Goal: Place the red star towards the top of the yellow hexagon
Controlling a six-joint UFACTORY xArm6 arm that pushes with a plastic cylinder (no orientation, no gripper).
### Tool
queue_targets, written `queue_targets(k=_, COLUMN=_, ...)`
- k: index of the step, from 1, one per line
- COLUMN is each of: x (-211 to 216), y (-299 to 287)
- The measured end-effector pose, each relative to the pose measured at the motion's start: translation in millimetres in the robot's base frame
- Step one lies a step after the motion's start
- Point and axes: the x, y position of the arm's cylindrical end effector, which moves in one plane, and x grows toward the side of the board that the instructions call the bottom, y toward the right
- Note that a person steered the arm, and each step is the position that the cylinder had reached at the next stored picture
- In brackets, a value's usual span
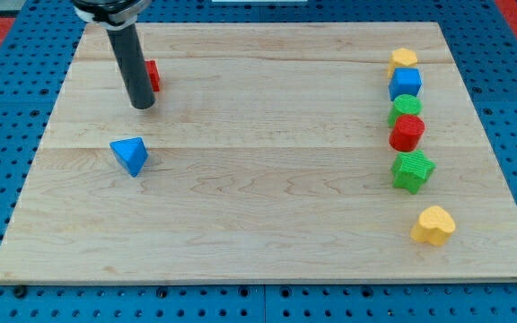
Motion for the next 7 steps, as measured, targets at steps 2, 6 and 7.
queue_targets(k=2, x=-39.7, y=7.2)
queue_targets(k=6, x=-65.2, y=107.5)
queue_targets(k=7, x=-55.6, y=61.6)
